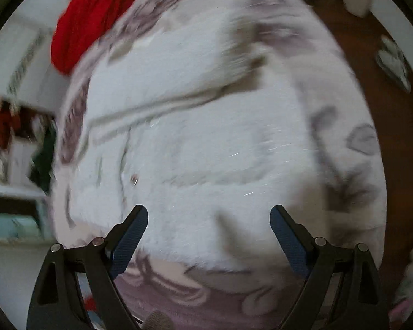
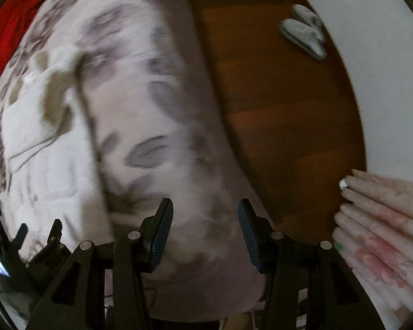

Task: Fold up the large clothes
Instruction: 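Grasp the cardigan hem edge with the left gripper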

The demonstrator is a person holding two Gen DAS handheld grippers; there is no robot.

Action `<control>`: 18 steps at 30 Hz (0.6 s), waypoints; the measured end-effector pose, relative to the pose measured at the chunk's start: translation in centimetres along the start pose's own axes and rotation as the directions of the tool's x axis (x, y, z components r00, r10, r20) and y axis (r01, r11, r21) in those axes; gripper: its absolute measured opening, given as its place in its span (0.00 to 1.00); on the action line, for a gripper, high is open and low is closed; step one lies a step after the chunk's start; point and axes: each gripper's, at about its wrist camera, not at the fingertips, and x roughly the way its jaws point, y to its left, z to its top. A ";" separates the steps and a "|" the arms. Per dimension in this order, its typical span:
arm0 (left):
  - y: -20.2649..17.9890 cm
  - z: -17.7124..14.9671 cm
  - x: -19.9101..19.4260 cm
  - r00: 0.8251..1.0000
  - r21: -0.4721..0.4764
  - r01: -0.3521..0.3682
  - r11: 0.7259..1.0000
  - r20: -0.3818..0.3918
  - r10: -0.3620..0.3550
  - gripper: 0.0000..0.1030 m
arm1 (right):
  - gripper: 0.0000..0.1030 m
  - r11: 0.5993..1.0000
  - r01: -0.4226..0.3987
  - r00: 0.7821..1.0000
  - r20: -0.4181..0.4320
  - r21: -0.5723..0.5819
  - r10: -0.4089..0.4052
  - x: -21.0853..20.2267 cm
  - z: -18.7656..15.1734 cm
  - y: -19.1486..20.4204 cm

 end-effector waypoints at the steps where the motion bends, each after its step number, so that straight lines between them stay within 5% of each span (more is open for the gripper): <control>1: -1.6 0.0 -0.2 1.000 0.043 -0.021 0.999 0.006 0.021 0.88 | 0.50 1.000 0.003 1.000 -0.002 0.010 -0.003 0.1 0.2 -0.8; 5: -7.5 -1.0 -0.2 0.980 0.169 -0.185 0.968 0.100 0.170 0.88 | 0.50 0.999 0.001 1.000 -0.002 0.049 -0.001 0.1 1.5 -3.6; 9: -10.0 -1.5 3.4 0.967 0.237 -0.254 0.938 0.048 0.250 0.88 | 0.50 0.998 -0.012 1.000 -0.002 0.066 0.012 0.1 3.3 -4.4; 14: -6.2 -0.2 4.9 0.962 0.109 -0.272 0.956 0.050 0.268 0.86 | 0.50 0.999 -0.044 0.999 0.009 0.027 0.043 0.4 5.3 -2.7; 17: -2.4 0.1 4.4 0.976 0.003 -0.201 0.980 0.083 0.200 0.17 | 0.50 0.994 -0.109 0.994 -0.014 -0.006 0.109 1.6 6.7 -1.1; 18: -0.6 0.2 4.1 0.978 -0.037 -0.182 0.983 0.098 0.185 0.17 | 0.50 0.990 -0.142 0.990 -0.022 -0.016 0.142 2.0 7.3 -0.3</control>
